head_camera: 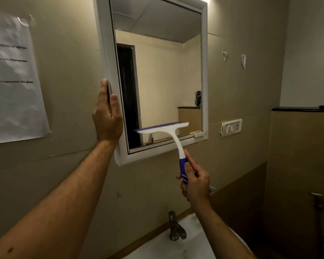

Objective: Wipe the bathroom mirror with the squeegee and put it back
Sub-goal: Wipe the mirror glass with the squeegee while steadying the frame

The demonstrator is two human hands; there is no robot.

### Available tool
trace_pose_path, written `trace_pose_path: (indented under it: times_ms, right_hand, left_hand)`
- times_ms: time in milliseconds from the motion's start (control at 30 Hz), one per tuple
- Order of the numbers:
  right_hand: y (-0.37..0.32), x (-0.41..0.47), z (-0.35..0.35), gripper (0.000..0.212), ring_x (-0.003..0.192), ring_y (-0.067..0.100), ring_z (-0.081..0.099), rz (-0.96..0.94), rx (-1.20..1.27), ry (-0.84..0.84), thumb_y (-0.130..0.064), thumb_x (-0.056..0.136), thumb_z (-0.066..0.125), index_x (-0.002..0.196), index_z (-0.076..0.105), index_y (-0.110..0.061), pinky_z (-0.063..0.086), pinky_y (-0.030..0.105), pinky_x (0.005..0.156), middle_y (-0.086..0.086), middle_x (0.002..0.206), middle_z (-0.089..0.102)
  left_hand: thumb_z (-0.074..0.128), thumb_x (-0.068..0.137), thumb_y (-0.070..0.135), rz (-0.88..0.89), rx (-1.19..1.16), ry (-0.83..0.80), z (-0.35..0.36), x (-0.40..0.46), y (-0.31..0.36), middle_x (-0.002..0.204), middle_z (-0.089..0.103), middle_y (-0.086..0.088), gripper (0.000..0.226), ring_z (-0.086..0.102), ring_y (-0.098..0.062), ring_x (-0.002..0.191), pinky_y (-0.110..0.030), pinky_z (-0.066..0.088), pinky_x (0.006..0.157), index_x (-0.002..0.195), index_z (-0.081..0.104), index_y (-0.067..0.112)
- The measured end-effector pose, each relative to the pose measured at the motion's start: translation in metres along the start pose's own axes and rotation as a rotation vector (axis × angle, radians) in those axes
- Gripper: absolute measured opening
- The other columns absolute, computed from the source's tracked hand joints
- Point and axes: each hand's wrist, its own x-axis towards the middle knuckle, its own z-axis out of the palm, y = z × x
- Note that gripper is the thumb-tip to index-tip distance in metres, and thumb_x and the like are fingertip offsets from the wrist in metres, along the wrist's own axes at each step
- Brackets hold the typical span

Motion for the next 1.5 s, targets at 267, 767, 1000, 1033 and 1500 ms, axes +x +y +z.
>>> trace_pose_path:
  times_ms: [267,767,1000,1033,1500]
  right_hand:
    - [-0.033,0.039,0.019,0.031,0.045,0.003,0.051,-0.039,0.087,-0.002,-0.034,0.095,0.047,0.117,0.058,-0.053,0.040,0.019,0.038,0.011,0.085,0.067]
    - [-0.085,0.067,0.045,0.039,0.051,0.009,0.049,-0.142,0.072,-0.056,-0.034,0.092,0.056,0.118,0.049,-0.062,0.043,0.020,0.041,0.012,0.102,0.064]
    - [-0.079,0.067,0.049,0.038,0.058,0.012,0.052,-0.126,0.126,-0.007,-0.029,0.093,0.056,0.121,0.053,-0.055,0.043,0.018,0.043,0.014,0.098,0.066]
    - [-0.086,0.074,0.051,0.037,0.056,0.013,0.051,-0.139,0.140,-0.013,-0.028,0.095,0.053,0.122,0.054,-0.053,0.043,0.019,0.042,0.013,0.091,0.066]
    - [-0.139,0.123,0.095,0.036,0.070,0.010,0.057,-0.308,0.132,-0.009,-0.029,0.100,0.042,0.132,0.051,-0.043,0.049,0.023,0.062,0.013,0.131,0.058]
  left_hand:
    - [0.033,0.106,0.027,0.026,-0.042,0.037,0.012,0.030,0.008,0.158,0.039,-0.006,0.051,0.033,-0.004,0.143,-0.003,0.024,0.113,0.154,0.034,0.007]
    - [0.033,0.107,0.026,0.094,-0.088,0.103,0.011,0.095,0.020,0.153,0.045,-0.005,0.046,0.039,-0.005,0.143,-0.008,0.030,0.114,0.149,0.043,0.008]
    - [0.032,0.108,0.026,-0.079,-0.123,0.124,0.024,0.110,0.027,0.154,0.045,0.000,0.045,0.039,-0.004,0.141,0.012,0.025,0.093,0.149,0.043,0.014]
    - [0.031,0.108,0.028,-0.076,-0.098,0.101,0.026,0.108,0.026,0.154,0.044,0.001,0.045,0.038,-0.001,0.138,0.014,0.025,0.089,0.151,0.041,0.015]
    - [0.032,0.109,0.030,0.019,0.054,0.048,0.027,0.104,0.020,0.157,0.040,0.000,0.049,0.041,-0.014,0.142,0.005,0.027,0.102,0.155,0.030,0.013]
